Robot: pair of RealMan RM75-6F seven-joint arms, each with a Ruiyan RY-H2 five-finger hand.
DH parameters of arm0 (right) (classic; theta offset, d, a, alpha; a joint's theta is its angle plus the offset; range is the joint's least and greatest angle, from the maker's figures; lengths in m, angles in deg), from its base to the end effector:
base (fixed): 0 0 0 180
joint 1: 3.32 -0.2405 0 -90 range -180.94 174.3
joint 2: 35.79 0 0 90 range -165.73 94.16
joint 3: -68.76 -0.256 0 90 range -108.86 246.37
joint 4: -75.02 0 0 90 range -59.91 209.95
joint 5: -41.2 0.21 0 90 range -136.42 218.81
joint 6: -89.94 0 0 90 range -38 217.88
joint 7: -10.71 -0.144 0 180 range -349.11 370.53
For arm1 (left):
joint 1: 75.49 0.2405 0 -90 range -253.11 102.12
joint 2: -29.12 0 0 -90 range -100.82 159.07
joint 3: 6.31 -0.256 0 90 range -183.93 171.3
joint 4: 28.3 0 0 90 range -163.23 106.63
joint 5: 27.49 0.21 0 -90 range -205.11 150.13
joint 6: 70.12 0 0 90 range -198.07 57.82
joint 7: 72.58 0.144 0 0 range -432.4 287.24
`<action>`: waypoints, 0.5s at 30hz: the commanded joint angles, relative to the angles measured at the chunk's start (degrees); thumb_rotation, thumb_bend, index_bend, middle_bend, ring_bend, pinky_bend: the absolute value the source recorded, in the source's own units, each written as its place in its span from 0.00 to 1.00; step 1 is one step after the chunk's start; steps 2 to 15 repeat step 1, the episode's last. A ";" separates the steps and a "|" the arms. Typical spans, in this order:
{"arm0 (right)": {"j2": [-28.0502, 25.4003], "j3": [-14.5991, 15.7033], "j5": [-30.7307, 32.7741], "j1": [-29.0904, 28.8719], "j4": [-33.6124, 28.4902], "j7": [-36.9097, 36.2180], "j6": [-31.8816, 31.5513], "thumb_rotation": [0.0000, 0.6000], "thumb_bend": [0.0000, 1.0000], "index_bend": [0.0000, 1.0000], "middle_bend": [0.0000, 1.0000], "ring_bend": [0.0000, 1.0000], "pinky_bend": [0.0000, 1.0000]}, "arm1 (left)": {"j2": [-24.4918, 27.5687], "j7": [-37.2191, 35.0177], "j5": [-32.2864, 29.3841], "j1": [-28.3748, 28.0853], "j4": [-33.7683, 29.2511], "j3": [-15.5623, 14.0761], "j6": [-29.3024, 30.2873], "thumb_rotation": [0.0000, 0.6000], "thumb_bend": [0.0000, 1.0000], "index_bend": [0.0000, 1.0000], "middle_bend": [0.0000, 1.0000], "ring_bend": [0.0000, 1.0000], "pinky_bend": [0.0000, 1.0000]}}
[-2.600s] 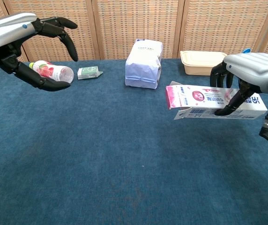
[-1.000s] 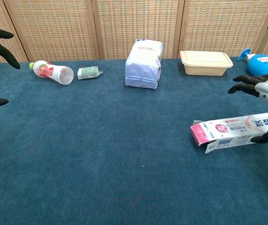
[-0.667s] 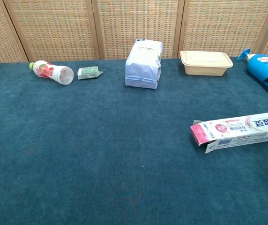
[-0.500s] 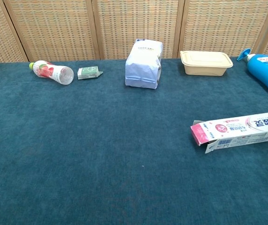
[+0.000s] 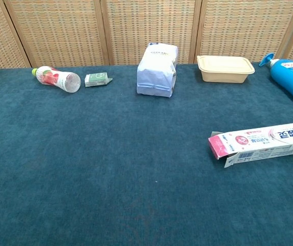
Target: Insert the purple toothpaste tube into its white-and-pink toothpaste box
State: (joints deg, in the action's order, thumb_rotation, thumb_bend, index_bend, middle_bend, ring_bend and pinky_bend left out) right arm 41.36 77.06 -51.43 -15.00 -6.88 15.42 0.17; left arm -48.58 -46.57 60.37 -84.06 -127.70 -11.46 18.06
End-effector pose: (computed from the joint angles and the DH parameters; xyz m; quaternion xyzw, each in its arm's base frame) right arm -0.2935 -0.1751 0.0803 0.6837 -0.3360 0.4023 0.5077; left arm -0.2474 0.1629 0.0692 -0.6611 -0.3487 -0.3622 0.5569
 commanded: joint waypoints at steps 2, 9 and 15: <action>0.05 -0.41 -0.85 0.15 -0.39 -0.05 0.41 1.00 0.01 0.00 0.00 0.00 0.00 | 0.51 -1.97 -0.23 0.62 0.32 0.58 0.19 0.95 0.24 0.00 0.00 0.00 0.00; 0.05 -0.41 -0.85 0.15 -0.39 -0.05 0.41 1.00 0.01 0.00 0.00 0.00 0.00 | 0.51 -1.97 -0.23 0.62 0.32 0.58 0.19 0.95 0.24 0.00 0.00 0.00 0.00; 0.05 -0.41 -0.85 0.15 -0.39 -0.05 0.41 1.00 0.01 0.00 0.00 0.00 0.00 | 0.51 -1.97 -0.23 0.62 0.32 0.58 0.19 0.95 0.24 0.00 0.00 0.00 0.00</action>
